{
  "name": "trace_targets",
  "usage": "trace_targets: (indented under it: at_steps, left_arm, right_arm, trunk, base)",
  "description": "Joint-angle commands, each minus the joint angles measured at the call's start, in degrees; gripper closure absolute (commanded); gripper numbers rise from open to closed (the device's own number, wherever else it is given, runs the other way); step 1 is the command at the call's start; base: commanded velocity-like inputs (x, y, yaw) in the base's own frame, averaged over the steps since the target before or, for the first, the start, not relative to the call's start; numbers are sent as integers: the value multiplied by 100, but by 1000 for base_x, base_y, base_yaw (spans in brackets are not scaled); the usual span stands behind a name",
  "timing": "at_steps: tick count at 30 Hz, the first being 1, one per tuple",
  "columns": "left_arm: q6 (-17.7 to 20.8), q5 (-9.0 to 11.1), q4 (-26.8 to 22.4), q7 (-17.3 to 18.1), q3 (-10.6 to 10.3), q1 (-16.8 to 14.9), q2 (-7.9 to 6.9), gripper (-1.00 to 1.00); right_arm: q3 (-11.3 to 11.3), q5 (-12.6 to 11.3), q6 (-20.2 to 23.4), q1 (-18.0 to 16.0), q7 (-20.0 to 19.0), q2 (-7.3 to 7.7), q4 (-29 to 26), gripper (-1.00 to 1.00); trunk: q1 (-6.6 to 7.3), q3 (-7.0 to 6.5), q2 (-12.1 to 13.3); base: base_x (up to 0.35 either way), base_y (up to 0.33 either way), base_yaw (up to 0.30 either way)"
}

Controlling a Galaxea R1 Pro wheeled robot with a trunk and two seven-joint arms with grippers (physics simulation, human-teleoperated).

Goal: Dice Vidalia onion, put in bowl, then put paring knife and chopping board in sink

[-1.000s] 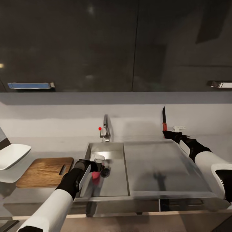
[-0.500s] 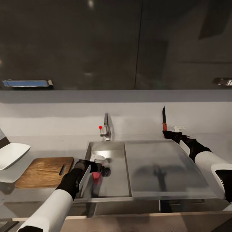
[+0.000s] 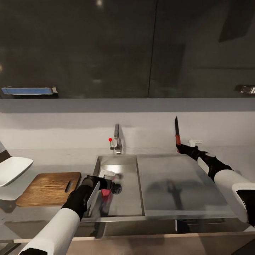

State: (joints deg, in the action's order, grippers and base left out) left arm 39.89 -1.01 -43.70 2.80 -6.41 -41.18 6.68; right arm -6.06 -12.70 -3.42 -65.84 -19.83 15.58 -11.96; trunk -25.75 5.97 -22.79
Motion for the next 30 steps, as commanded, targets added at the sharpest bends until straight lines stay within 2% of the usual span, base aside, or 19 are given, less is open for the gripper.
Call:
trace_targets:
  at_steps: [1,30]
  left_arm:
    - [28,-13,-7,19,-1,-4,0,-100]
    - [28,-13,55,19,-1,-5,0,-100]
  right_arm:
    - [-46,-57,-53,2,-28,5,9,100]
    - [-44,-60,-106,28,-65,6,9,100]
  trunk:
    - [-4,13,-13]
    - [-4,13,-13]
  base:
    - [0,0,0]
    - [0,0,0]
